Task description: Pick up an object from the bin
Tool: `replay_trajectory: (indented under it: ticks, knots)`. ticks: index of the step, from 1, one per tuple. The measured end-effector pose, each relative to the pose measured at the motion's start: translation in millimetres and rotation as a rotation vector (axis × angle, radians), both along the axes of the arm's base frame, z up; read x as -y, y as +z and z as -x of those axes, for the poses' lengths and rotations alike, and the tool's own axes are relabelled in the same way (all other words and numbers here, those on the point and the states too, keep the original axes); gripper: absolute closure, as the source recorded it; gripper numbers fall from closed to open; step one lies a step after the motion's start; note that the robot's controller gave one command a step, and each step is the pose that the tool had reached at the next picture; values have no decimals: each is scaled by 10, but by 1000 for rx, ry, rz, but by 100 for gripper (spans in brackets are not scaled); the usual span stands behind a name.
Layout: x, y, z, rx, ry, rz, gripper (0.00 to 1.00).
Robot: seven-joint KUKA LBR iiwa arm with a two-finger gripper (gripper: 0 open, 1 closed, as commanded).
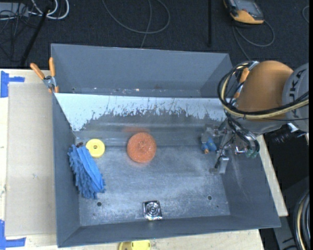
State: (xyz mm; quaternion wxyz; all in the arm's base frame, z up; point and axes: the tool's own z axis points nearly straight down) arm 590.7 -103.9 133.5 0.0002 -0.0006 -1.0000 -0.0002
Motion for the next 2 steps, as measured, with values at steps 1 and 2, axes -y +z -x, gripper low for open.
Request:
replay_trajectory:
  ticks: [1, 2]
  knots:
    - [-549, -263, 76, 2, 41, 1, 0]
    - [-703, -592, -232, 4, 53, -3, 0]
